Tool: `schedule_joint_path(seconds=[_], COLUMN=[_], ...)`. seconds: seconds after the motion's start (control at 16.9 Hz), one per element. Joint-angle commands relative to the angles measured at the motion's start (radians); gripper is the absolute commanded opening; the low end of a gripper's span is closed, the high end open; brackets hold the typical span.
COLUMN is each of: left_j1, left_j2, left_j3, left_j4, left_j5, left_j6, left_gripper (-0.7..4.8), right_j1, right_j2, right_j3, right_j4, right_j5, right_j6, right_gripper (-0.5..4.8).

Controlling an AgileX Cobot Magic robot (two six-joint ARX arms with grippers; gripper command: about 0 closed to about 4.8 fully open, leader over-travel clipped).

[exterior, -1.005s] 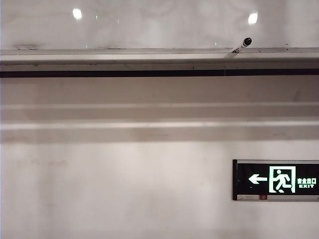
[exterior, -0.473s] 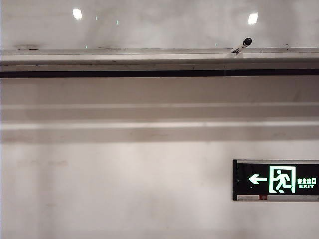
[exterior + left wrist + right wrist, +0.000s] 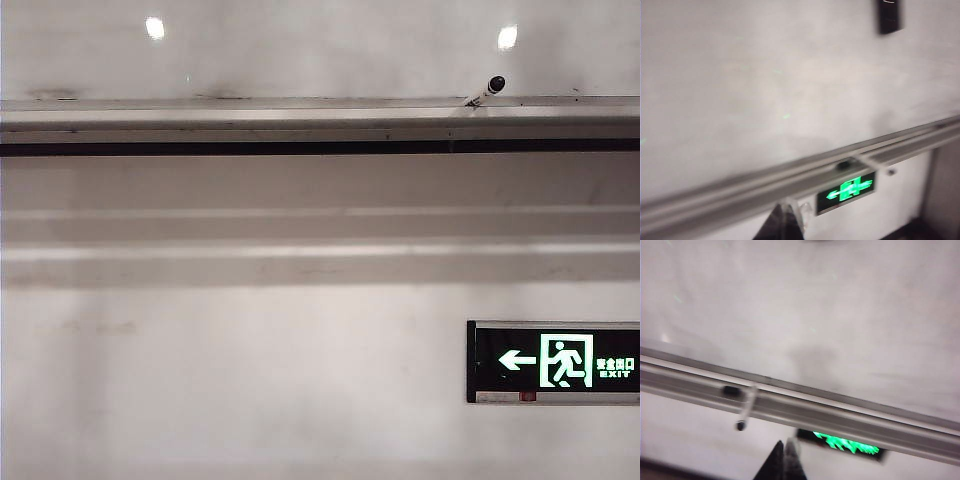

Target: Wipe the whiteboard clean using the black magnetic whiteboard eraser attached to the whiteboard.

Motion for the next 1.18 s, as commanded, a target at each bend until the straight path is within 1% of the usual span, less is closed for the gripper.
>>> schedule_joint_path(seconds=[0.06, 0.18, 0.24, 0.3, 0.35, 0.41, 0.53, 0.71, 0.83, 0.95, 1.01, 1.06, 1.18], left_j1=[-0.001, -0.001, -0.001, -0.001, -0.001, -0.001, -0.001, -0.001, -0.001, -0.001, -0.001, -0.001, -0.001], left_j2=[-0.129, -0.225, -0.278, -0.328, -0.389, -0.431, -0.498, -0.530, -0.532, -0.534, -0.534, -0.534, -0.536], left_j3=[-0.164, -0.278, -0.340, -0.395, -0.458, -0.505, -0.596, -0.679, -0.727, -0.789, -0.797, -0.797, -0.798], left_j4=[0.050, 0.069, 0.083, 0.100, 0.109, 0.109, 0.104, 0.109, 0.129, 0.238, 0.240, 0.225, 0.223], left_j5=[-0.077, -0.143, -0.185, -0.217, -0.259, -0.261, -0.261, -0.261, -0.225, -0.224, -0.230, -0.232, -0.286], left_j6=[-0.009, -0.014, -0.017, -0.037, -0.053, -0.053, -0.056, -0.067, -0.074, -0.149, -0.136, -0.106, -0.043], left_gripper=[-0.06, -0.06, -0.06, -0.06, -0.06, -0.06, -0.06, -0.06, -0.06, -0.06, -0.06, -0.06, -0.06], right_j1=[0.002, 0.002, 0.001, 0.001, 0.001, 0.000, 0.002, 0.002, 0.001, 0.001, 0.001, 0.001, 0.001], right_j2=[-0.196, -0.287, -0.310, -0.321, -0.327, -0.328, -0.328, -0.327, -0.328, -0.328, -0.328, -0.328, -0.328], right_j3=[-0.381, -0.602, -0.676, -0.727, -0.774, -0.810, -0.851, -0.870, -0.870, -0.870, -0.870, -0.870, -0.870], right_j4=[0.354, 0.454, 0.455, 0.453, 0.462, 0.478, 0.480, 0.443, 0.419, 0.419, 0.419, 0.419, 0.419], right_j5=[-0.010, -0.010, -0.009, 0.007, 0.013, 0.013, -0.002, -0.016, -0.015, -0.016, -0.015, -0.015, -0.016], right_j6=[0.038, 0.038, 0.038, 0.039, 0.039, 0.039, 0.038, 0.039, 0.039, 0.039, 0.039, 0.039, 0.039], right_gripper=[-0.04, -0.03, 0.05, 0.05, 0.23, 0.41, 0.41, 0.41, 0.41, 0.41, 0.41, 0.41, 0.41])
